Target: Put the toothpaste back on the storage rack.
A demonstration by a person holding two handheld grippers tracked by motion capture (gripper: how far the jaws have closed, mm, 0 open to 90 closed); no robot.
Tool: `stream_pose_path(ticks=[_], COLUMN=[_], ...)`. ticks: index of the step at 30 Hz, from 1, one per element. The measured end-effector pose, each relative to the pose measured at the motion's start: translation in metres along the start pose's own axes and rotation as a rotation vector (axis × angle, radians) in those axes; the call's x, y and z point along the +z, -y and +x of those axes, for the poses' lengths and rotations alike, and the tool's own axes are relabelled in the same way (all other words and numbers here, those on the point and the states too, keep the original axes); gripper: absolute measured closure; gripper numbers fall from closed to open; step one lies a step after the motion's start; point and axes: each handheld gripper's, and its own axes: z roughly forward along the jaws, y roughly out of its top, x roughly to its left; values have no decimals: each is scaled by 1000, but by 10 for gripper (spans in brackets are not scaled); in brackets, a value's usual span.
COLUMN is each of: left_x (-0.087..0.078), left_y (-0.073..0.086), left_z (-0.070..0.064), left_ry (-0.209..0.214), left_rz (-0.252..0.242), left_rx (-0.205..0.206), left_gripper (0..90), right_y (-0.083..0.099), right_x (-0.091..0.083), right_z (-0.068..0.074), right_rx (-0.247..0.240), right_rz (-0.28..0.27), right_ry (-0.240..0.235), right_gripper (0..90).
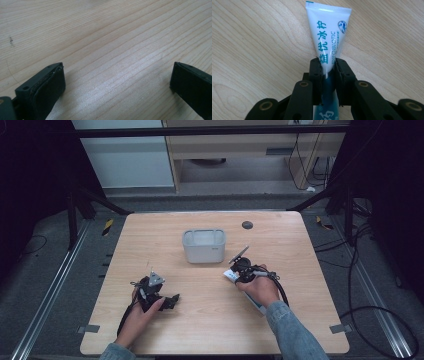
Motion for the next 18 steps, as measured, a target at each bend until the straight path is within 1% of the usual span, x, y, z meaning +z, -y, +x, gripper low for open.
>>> stream_pose_path(ticks=[3, 8, 9, 10, 11, 17, 18], left_x=[0, 0, 0, 0, 0, 0, 0], left_y=[0, 0, 0, 0, 0, 0, 0], left_z=[0, 0, 0, 0, 0, 0, 0], left_ry=[0, 0, 0, 0, 0, 0, 0], left_rz=[0, 0, 0, 0, 0, 0, 0], left_rx=[0, 0, 0, 0, 0, 0, 0], left_gripper=[0, 0, 0, 0, 0, 0, 0], right_y=[3, 3, 3, 3, 3, 1, 1], right_x=[-2, -5, -7, -8, -11, -19, -23], right_z=[-3, -3, -2, -2, -2, -5, -6], right_rx=[19, 21, 26, 17, 27, 23, 23], right_rz=[-21, -34, -39, -41, -47, -64, -68], right_ry=[-15, -12, -18, -13, -13, -5, -1], right_gripper=[784, 787, 788, 788, 789, 793, 794])
